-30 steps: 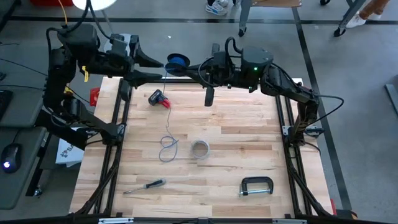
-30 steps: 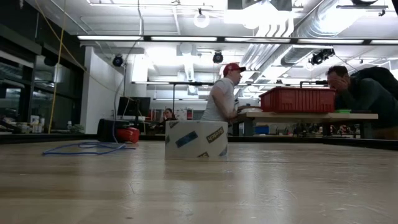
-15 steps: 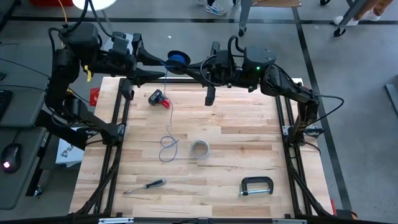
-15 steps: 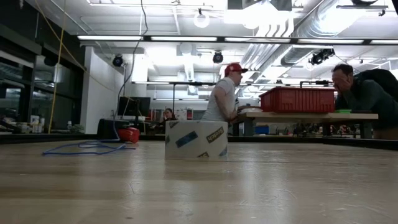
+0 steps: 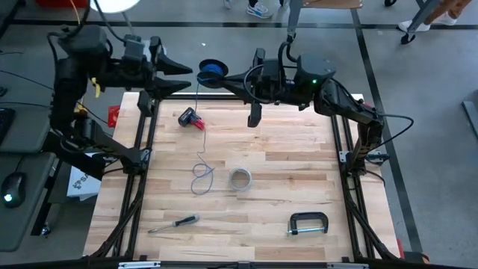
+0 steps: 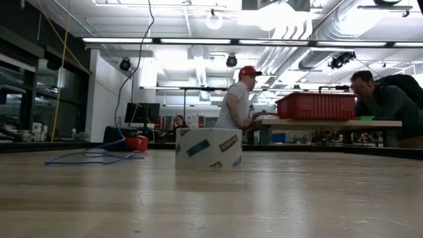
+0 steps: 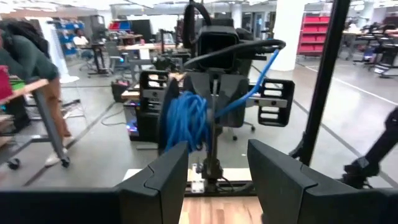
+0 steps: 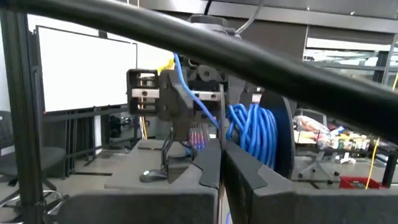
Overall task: Coil cords
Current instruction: Coil the blue wire on the spool
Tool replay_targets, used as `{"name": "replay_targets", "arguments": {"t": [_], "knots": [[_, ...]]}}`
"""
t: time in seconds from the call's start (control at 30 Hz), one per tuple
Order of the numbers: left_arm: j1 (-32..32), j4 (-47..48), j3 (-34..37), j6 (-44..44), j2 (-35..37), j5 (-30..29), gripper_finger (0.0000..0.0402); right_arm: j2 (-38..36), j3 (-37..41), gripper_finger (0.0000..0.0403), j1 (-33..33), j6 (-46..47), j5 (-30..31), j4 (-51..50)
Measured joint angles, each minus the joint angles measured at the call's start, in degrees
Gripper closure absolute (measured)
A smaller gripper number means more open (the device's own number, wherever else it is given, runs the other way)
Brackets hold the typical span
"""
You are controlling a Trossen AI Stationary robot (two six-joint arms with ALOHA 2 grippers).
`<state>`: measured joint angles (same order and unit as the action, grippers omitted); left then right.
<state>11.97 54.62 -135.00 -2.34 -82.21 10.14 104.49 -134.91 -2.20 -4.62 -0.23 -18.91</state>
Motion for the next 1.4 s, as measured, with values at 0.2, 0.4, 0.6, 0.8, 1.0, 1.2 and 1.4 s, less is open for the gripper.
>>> {"name": "replay_targets", "arguments": {"t": [0.2, 0.4, 0.6, 0.8, 1.0, 1.2, 1.4], "knots": [[0.0, -1.8, 0.1, 0.1, -1.8, 1.4, 0.0238, 0.0, 0.0, 0.0403, 0.0, -0.4, 0.0, 0.3], [0.0, -2.2, 0.1, -0.2, -2.2, 1.4, 0.0238, 0.0, 0.0, 0.0403, 0.0, -0.4, 0.1, 0.3], [0.0, -4.1, 0.1, 0.2, -2.2, 1.5, 0.0249, 0.0, 0.0, 0.0403, 0.0, -0.4, 0.1, 0.3], [0.0, -4.5, 0.0, 0.0, -2.6, 1.4, 0.0318, 0.0, 0.0, 0.0403, 0.0, -0.4, 0.1, 0.3], [0.0, -4.5, 0.0, -0.2, -2.8, 1.6, 0.0386, 0.0, 0.0, 0.0403, 0.0, -0.5, 0.1, 0.7], [0.0, -4.9, 0.0, 0.6, -2.8, 3.4, 0.0395, 0.0, 0.0, 0.0403, 0.0, -0.8, 0.0, 1.7], [0.0, -4.9, 0.0, 0.3, -2.8, 3.5, 0.0395, 0.0, 0.0, 0.0403, 0.0, -1.0, 0.0, 2.0]]}}
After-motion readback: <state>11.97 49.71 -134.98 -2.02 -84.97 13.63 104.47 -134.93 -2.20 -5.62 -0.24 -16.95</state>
